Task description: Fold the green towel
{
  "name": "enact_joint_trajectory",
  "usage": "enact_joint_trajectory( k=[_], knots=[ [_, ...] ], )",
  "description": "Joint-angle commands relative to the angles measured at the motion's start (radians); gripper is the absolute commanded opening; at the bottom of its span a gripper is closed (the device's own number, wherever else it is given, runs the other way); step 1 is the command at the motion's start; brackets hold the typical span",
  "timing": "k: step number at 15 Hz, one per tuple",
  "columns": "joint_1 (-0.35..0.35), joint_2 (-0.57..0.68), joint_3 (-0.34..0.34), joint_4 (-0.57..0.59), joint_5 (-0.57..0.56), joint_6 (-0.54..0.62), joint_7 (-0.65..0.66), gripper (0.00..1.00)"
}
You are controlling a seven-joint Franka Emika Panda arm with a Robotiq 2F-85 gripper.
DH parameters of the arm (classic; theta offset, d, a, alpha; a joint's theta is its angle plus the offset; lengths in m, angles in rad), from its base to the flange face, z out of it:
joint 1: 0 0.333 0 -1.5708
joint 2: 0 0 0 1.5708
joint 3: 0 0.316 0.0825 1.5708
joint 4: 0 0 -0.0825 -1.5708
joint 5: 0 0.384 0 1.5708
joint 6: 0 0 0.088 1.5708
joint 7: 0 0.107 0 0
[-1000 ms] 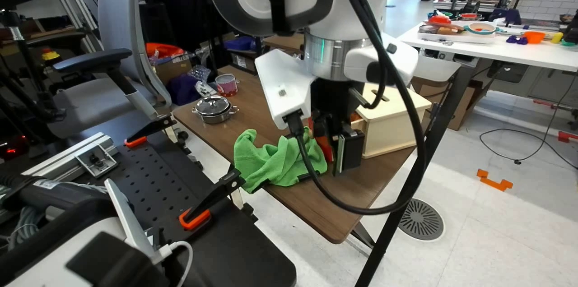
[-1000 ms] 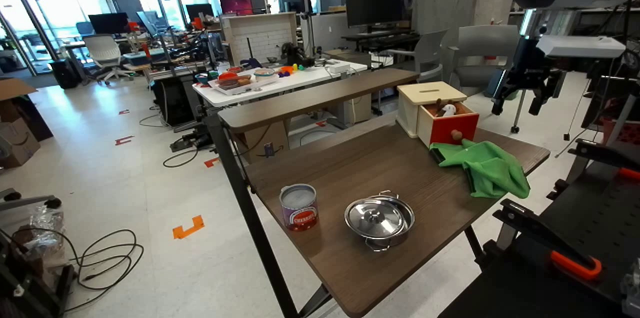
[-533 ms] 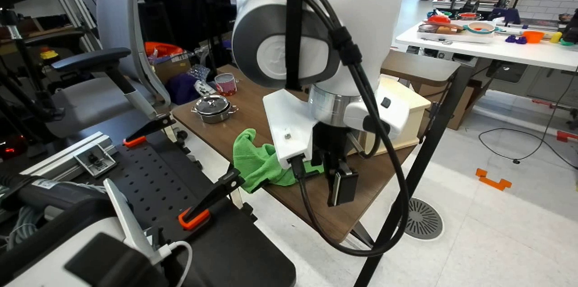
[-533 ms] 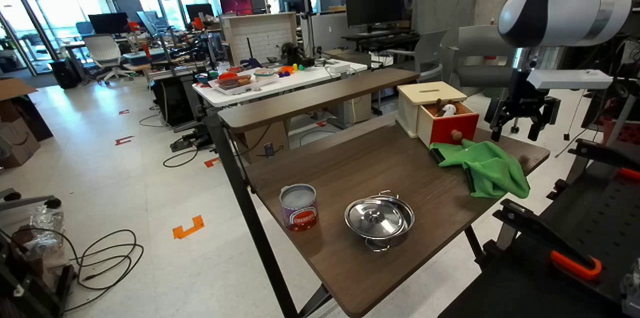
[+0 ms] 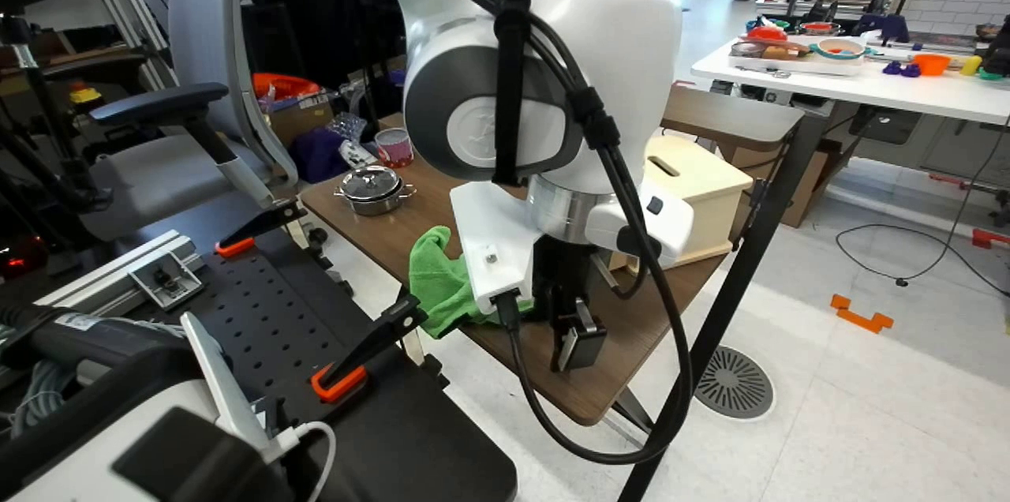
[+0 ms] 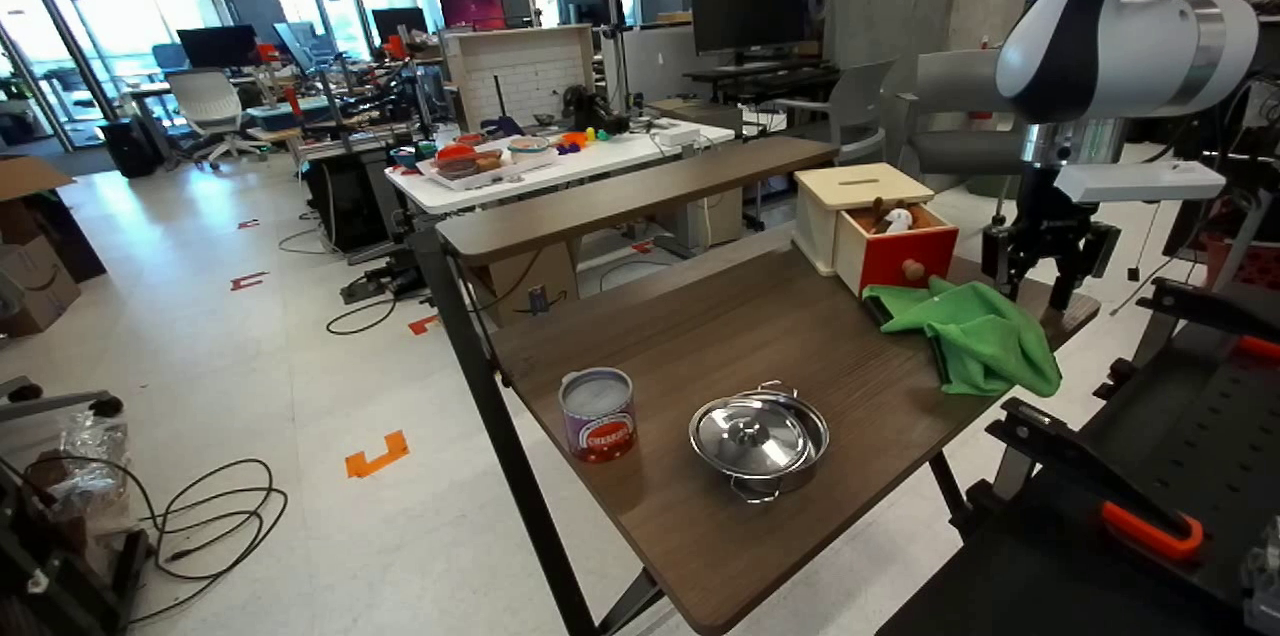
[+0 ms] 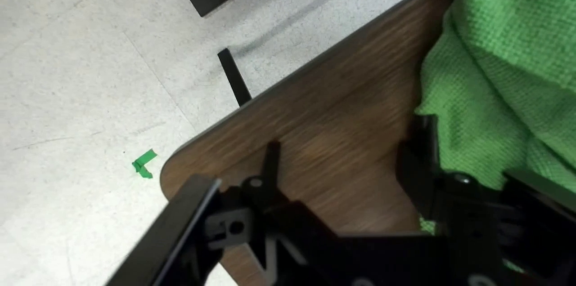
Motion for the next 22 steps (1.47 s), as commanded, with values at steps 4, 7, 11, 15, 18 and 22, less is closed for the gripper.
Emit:
enact_joint_trajectory(
  k=[4, 7, 11, 15, 18, 22],
  knots=[
    [-0.017, -0.030, 0.045, -0.021, -0.018, 0.008, -0.002, 0.65],
    [-0.029, -0.050, 0.075, -0.041, -0.008, 0.006, -0.018, 0.77],
    [-0.038, -0.053, 0.105, -0.044, 0.000, -0.004, -0.023, 1.00],
    [-0.040, -0.044, 0.113, -0.041, -0.001, -0.003, -0.019, 1.00],
    [-0.040, -0.044, 0.115, -0.043, -0.001, -0.002, -0.021, 1.00],
    [-0.080, -0.104, 0.160, -0.102, 0.040, 0.006, -0.049, 1.00]
  ],
)
